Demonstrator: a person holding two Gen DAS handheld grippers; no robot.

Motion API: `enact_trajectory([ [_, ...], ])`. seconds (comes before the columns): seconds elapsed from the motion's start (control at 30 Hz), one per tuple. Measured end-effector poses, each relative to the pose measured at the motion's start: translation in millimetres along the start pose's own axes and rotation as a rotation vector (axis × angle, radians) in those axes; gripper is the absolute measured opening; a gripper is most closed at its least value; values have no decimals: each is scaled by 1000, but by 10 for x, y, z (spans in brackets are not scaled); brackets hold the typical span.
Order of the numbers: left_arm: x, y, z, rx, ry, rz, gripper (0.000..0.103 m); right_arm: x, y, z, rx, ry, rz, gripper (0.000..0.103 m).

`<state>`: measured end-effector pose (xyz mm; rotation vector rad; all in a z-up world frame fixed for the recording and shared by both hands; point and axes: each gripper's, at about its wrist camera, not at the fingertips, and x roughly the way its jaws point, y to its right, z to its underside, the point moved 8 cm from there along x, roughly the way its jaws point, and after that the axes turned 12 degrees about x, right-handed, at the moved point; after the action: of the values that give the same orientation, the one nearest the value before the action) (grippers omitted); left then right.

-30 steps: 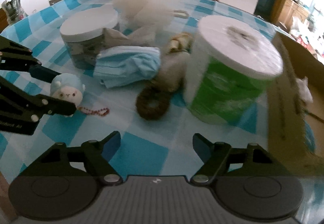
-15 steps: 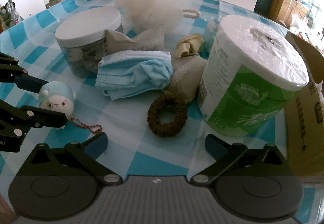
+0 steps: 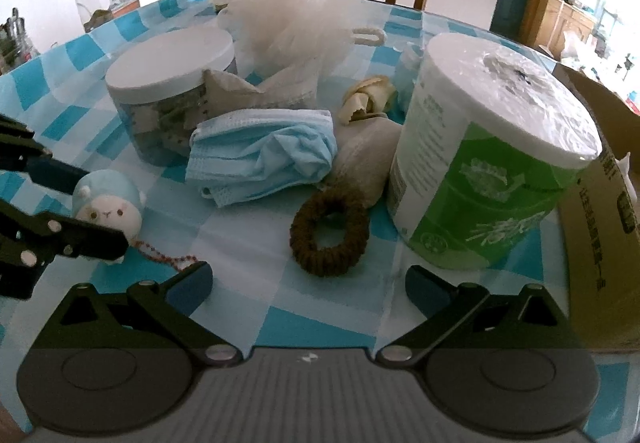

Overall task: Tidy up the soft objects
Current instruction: 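Close the right gripper on the brown hair tie while the left gripper holds the sheep plush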

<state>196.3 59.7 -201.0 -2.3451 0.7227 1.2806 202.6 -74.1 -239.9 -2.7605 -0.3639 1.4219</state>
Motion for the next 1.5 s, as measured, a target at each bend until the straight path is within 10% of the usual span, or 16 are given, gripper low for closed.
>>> enact_trajectory([
  [0.4,-2,-56,11,-1,0,12,48,7,24,-168,92,14,52,75],
  [0.77,10,-74,7,-1,1,28,48,-47,63,-158,140,17,77,73],
  [1.13,17,-69,-7,6,-1,34,48,9,-10,-227,110,25,96,42],
  [1.5,-57,-37,-79,35,-11,57,46,-160,-8,-234,63,-18,39,38],
])
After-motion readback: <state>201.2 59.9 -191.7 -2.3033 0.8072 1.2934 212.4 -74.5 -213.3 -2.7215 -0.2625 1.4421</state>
